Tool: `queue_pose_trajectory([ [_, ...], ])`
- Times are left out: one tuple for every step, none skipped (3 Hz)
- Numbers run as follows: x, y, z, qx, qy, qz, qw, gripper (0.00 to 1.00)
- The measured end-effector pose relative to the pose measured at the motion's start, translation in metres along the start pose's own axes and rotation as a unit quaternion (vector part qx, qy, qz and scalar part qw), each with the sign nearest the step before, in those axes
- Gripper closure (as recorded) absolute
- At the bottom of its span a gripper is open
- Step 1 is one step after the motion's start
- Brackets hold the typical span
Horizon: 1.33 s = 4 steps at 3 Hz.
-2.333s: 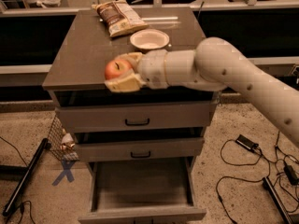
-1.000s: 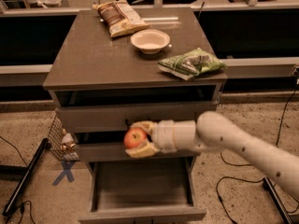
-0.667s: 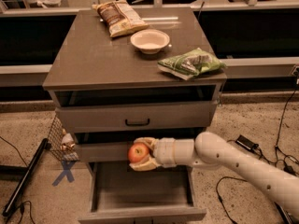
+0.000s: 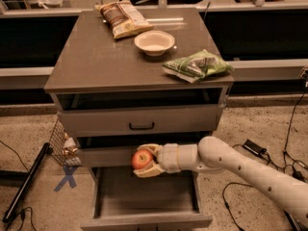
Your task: Place apple into bottom drawer
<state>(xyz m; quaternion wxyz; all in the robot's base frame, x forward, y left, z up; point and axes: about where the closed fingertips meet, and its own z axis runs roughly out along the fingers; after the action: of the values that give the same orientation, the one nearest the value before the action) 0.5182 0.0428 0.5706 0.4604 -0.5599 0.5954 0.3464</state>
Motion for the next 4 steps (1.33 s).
queue_pose_trajectory([
  [0.061, -0.021, 0.009, 0.029, -0.016, 0.009, 0.9994, 1.00],
  [0.143, -0.026, 0.028, 0.041, -0.028, 0.006, 0.9987, 1.00],
  [0.237, -0.004, 0.044, 0.019, -0.035, 0.023, 0.9989, 1.00],
  [0.277, 0.009, 0.048, -0.005, -0.036, 0.030, 0.9989, 1.00],
])
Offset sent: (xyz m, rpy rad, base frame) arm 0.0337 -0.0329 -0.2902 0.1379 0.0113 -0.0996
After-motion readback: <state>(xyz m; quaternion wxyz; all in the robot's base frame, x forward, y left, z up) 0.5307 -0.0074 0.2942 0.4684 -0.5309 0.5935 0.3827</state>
